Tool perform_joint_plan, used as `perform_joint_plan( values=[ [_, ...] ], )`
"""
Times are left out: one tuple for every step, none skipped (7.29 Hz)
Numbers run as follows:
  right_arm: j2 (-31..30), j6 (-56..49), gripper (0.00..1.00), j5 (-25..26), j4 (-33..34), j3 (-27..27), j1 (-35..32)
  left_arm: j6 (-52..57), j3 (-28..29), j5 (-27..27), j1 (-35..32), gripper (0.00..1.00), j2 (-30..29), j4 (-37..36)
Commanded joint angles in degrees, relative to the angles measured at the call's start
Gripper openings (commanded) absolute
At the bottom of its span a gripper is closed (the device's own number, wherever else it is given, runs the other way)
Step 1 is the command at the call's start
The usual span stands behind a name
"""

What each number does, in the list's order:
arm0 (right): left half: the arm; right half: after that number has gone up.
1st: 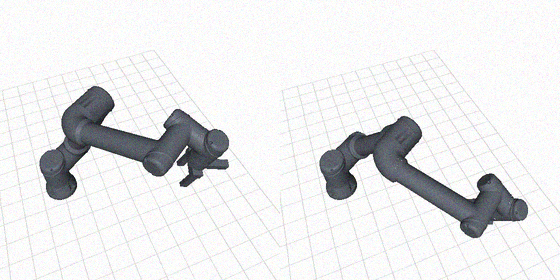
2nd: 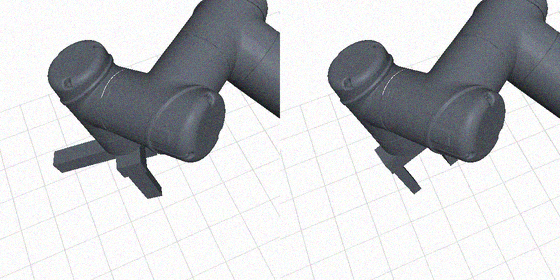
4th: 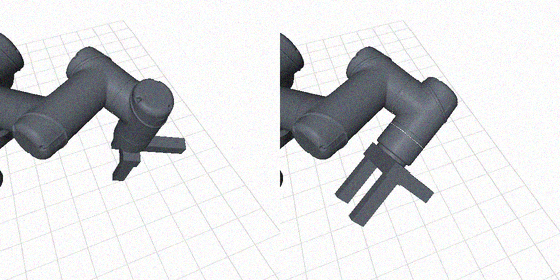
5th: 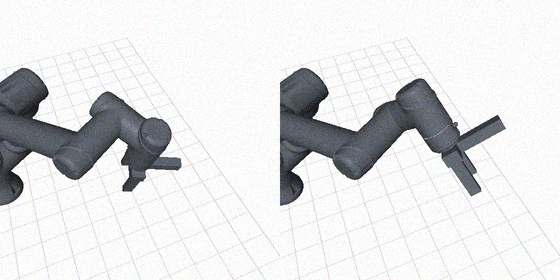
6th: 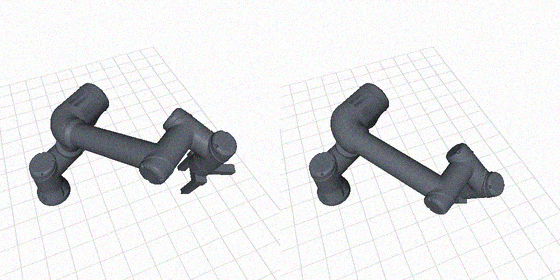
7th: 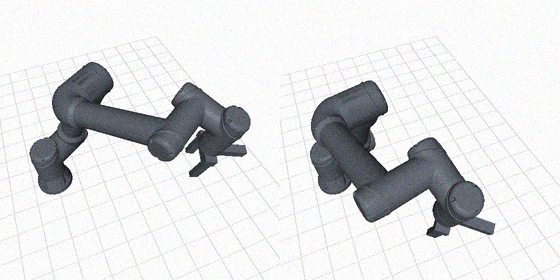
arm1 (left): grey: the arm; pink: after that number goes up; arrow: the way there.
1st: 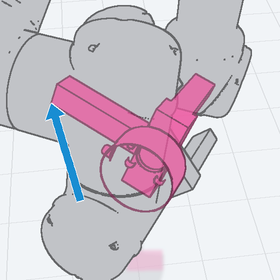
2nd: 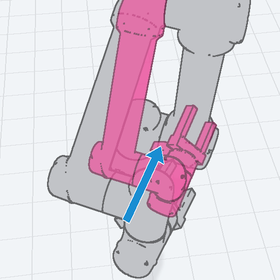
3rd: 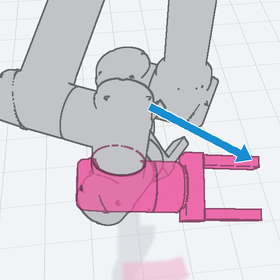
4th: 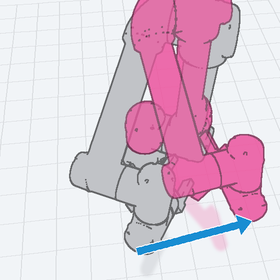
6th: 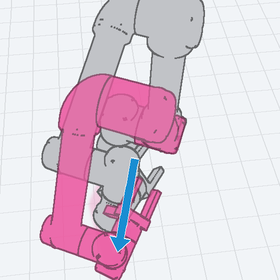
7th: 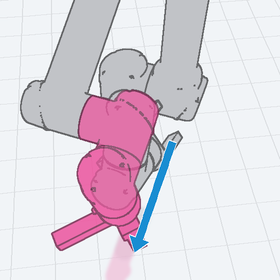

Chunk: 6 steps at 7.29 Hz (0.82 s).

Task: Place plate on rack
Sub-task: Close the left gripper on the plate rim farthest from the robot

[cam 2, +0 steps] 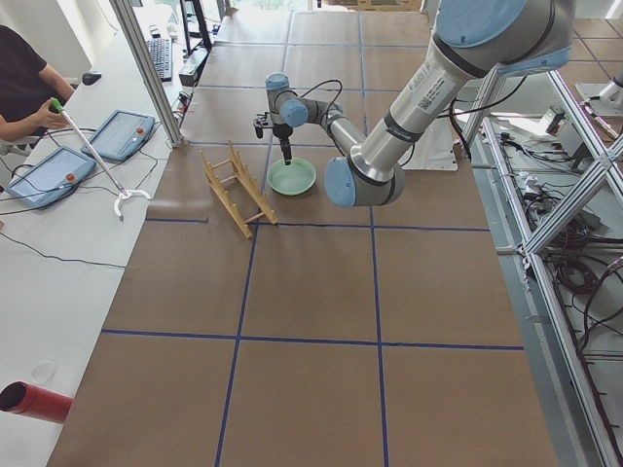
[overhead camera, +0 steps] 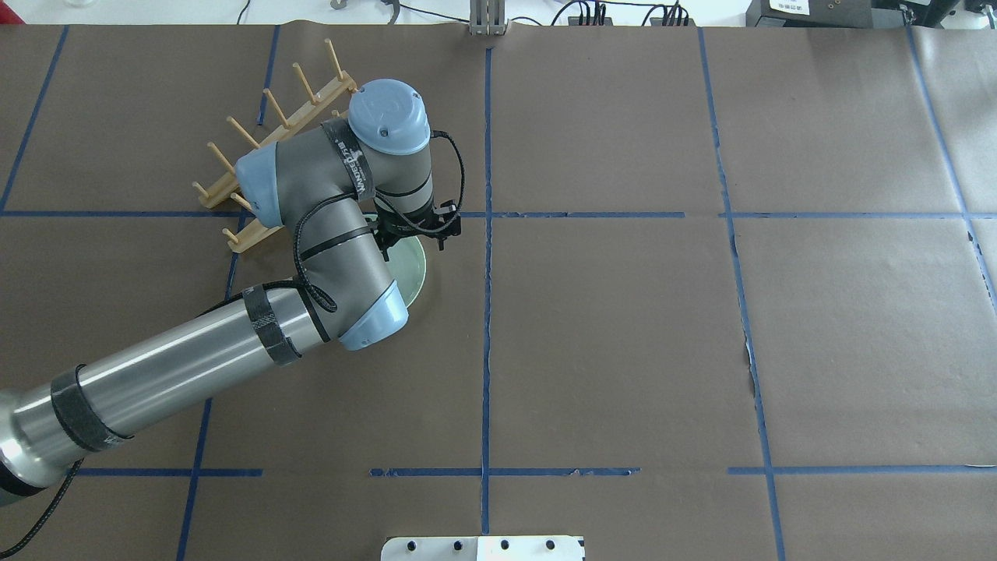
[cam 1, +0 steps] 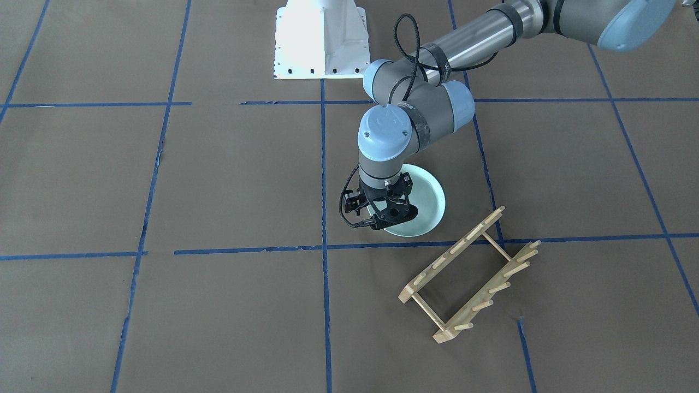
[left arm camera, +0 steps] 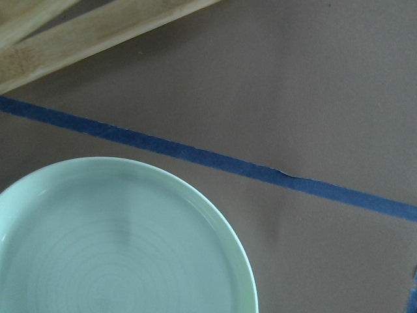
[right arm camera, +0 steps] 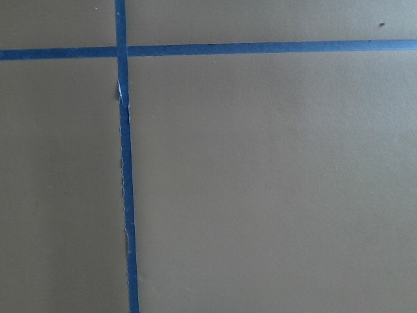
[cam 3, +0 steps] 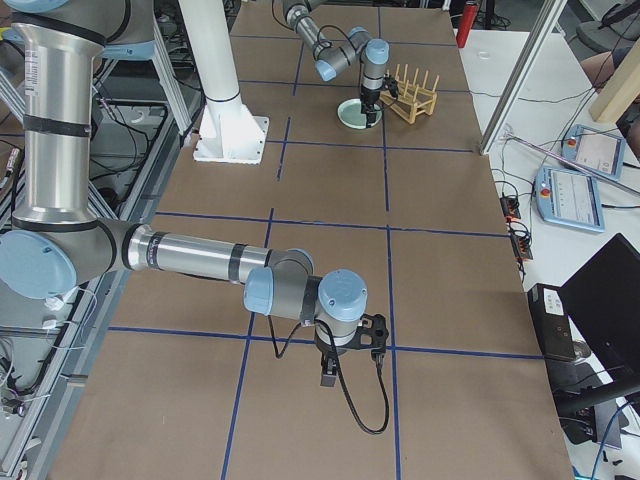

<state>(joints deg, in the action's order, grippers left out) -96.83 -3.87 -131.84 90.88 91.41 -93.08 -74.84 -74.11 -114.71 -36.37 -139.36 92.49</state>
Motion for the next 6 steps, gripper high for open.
perform_joint_plan(
  values=[
    [0.0,0.0,1.0,0.0,0.0,0.0,0.0,0.3,0.7,0.0,0.6,0.81,-0.1,1.2],
    [0.0,0.0,1.0,0.0,0.0,0.0,0.0,0.3,1.2,0.0,0.9,0.79,-0.1,1.6],
    [0.1,0.0,1.0,0.0,0.0,0.0,0.0,0.3,1.2,0.0,1.0,0.77,-0.1,1.6],
    [0.0,0.0,1.0,0.0,0.0,0.0,0.0,0.3,1.2,0.0,1.4,0.74,0.0,1.6],
    [0.0,0.0,1.0,0.0,0.0,0.0,0.0,0.3,1.2,0.0,1.6,0.66,0.1,1.6],
    [0.0,0.0,1.0,0.0,0.0,0.0,0.0,0.2,1.2,0.0,1.8,0.59,0.1,1.6]
  ],
)
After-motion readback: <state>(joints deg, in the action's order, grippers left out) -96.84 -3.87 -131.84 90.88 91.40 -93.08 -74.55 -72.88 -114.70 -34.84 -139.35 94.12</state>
